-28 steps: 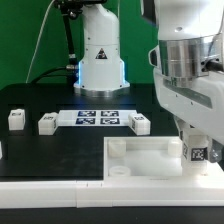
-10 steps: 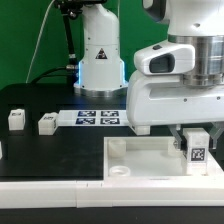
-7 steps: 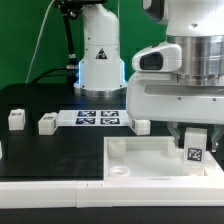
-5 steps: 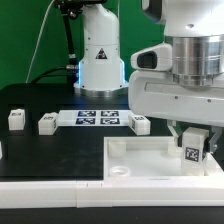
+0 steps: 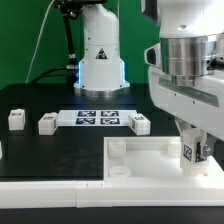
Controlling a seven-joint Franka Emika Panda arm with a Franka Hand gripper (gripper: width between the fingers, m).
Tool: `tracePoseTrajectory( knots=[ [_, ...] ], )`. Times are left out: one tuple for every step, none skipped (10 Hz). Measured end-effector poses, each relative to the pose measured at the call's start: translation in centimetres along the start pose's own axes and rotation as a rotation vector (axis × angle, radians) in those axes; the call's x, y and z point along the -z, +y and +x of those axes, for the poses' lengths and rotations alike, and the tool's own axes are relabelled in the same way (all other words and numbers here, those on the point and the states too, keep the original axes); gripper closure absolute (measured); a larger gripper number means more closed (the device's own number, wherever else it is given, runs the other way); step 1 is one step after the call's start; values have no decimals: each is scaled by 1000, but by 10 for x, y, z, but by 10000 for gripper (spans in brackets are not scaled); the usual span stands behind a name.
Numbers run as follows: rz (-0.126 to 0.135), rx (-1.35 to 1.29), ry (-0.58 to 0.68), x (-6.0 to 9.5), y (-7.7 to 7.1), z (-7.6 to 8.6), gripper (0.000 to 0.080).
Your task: Assemble one leg
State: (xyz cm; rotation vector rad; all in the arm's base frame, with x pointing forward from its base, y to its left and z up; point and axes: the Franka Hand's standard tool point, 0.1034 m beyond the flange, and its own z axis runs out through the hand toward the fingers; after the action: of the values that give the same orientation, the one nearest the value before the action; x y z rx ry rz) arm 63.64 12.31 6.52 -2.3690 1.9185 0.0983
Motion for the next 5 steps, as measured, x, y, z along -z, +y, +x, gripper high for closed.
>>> tracePoseTrajectory(
  knots=[
    [2, -71, 0, 0, 0, 0, 509],
    [6, -182, -4, 0, -1, 0, 509],
    [8, -249, -6, 0, -1, 1, 509],
    [9, -279, -7, 1, -2, 1, 509],
    [9, -281, -10, 0, -2, 0, 425]
  ],
)
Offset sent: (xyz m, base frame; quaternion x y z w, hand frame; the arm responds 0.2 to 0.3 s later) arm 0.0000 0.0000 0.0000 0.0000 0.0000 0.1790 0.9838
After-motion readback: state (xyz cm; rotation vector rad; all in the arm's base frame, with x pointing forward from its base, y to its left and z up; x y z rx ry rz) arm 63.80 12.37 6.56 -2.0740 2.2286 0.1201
